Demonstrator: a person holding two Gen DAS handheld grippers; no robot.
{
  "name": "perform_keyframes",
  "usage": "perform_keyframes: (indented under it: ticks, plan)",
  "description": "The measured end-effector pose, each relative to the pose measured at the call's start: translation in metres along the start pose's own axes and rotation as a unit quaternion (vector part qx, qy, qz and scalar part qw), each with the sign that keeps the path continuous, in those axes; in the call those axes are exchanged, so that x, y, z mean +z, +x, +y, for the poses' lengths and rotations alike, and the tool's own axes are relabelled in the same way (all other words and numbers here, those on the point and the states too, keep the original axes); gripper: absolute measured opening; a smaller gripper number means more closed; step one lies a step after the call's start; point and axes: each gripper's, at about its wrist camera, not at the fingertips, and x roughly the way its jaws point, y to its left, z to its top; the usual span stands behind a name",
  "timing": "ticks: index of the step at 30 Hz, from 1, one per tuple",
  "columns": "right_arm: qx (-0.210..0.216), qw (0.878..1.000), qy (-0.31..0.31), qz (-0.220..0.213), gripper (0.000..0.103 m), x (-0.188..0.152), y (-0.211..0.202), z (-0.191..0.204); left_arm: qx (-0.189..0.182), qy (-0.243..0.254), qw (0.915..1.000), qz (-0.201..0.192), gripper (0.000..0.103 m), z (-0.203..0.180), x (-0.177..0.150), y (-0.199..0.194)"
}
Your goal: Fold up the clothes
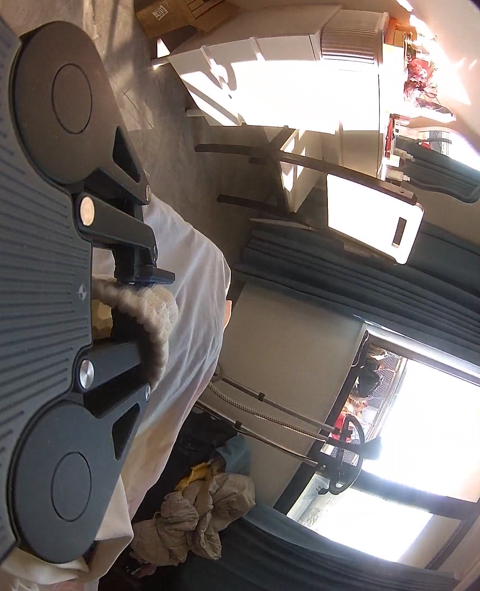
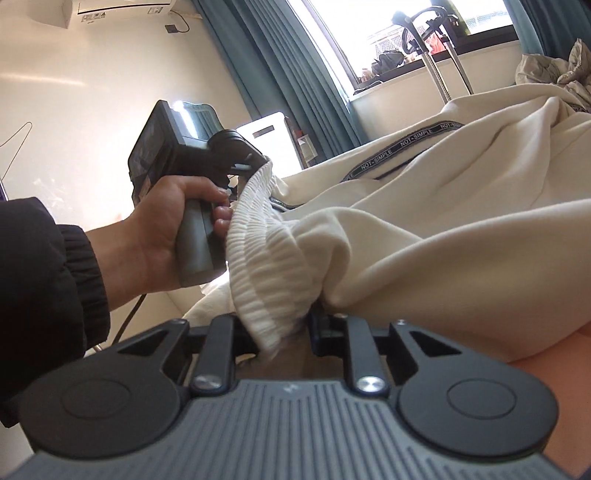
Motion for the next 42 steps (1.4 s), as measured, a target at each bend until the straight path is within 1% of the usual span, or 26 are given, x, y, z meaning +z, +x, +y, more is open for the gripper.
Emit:
perform_keyframes:
  ticks: [2,3,4,5,6,7,8,11,12,14,16,18,19,20,23,26,28,31,34,35,39,42]
  plan:
    - [0.003,1.000,-0.001,0.005,0.026,0.004,-0.001,-0.001,0.000,0.004,1.0000,0.006,0.018,0.003,-0.002,-0.008]
    - [0.005,1.000,-0.008,0.008,0.027,0.005,-0.002,-0.003,0.000,0.006,0.9999,0.008,0.030,0.005,-0.002,-0.011]
    - [0.006,1.000,-0.015,0.010,0.035,0.005,-0.003,-0.004,0.001,0.008,0.9999,0.011,0.055,0.007,-0.003,-0.015]
    - [0.005,1.000,-0.024,0.011,0.052,0.006,-0.004,-0.005,0.001,0.009,0.9999,0.014,0.070,0.012,-0.005,-0.022]
    - [-0.001,0.999,-0.035,0.008,0.063,0.007,-0.009,-0.004,0.004,0.014,0.9998,0.015,0.078,0.017,-0.007,-0.030]
    - [-0.010,0.999,-0.045,0.004,0.083,0.008,-0.014,-0.003,0.005,0.020,0.9997,0.014,0.078,0.022,-0.010,-0.039]
    - [-0.018,0.999,-0.049,-0.003,0.088,0.008,-0.022,-0.003,0.011,0.018,0.9997,0.012,0.078,0.028,-0.013,-0.050]
    - [-0.019,0.999,-0.049,0.001,0.088,0.009,-0.046,-0.010,0.029,0.003,0.9996,0.006,0.079,0.046,-0.022,-0.086]
    - [-0.025,0.998,-0.057,0.000,0.088,0.011,-0.056,-0.011,0.033,-0.002,0.9994,0.002,0.079,0.050,-0.025,-0.101]
    - [-0.039,0.996,-0.075,-0.004,0.088,0.015,-0.076,-0.014,0.042,0.011,0.9990,-0.006,0.079,0.048,-0.032,-0.131]
    - [-0.050,0.995,-0.087,-0.014,0.088,0.022,-0.100,-0.023,0.034,0.026,0.9990,-0.013,0.080,0.039,-0.040,-0.156]
    - [-0.063,0.993,-0.095,-0.025,0.088,0.030,-0.124,-0.029,-0.012,0.019,0.9997,-0.007,0.080,0.025,-0.049,-0.179]
    - [-0.071,0.992,-0.099,-0.031,0.088,0.033,-0.136,-0.033,-0.022,0.015,0.9996,-0.011,0.080,0.018,-0.054,-0.188]
    - [-0.080,0.991,-0.103,-0.036,0.088,0.037,-0.149,-0.037,-0.031,0.012,0.9993,-0.017,0.080,0.008,-0.058,-0.197]
    - [-0.101,0.986,-0.119,-0.057,0.088,0.047,-0.190,-0.044,-0.076,0.012,0.9967,-0.025,0.080,-0.031,-0.075,-0.223]
    - [-0.129,0.981,-0.126,-0.077,0.088,0.067,-0.224,-0.057,-0.103,0.045,0.9931,-0.034,0.080,-0.085,-0.094,-0.248]
    - [-0.145,0.977,-0.131,-0.089,0.088,0.073,-0.253,-0.065,-0.114,0.069,0.9904,-0.036,0.080,-0.117,-0.106,-0.261]
    - [-0.176,0.970,-0.137,-0.100,0.088,0.078,-0.291,-0.085,-0.140,0.111,0.9830,-0.043,0.080,-0.163,-0.131,-0.281]
    - [-0.210,0.962,-0.139,-0.107,0.088,0.079,-0.325,-0.111,-0.168,0.167,0.9699,-0.057,0.080,-0.212,-0.167,-0.300]
    - [-0.222,0.959,-0.140,-0.107,0.088,0.077,-0.333,-0.121,-0.180,0.175,0.9666,-0.053,0.080,-0.225,-0.178,-0.302]
    - [-0.271,0.945,-0.153,-0.097,0.088,0.064,-0.357,-0.161,-0.207,0.186,0.9604,-0.018,0.080,-0.267,-0.218,-0.299]
    - [-0.281,0.945,-0.139,-0.098,0.088,0.061,-0.357,-0.181,-0.212,0.182,0.9602,-0.015,0.080,-0.288,-0.241,-0.290]
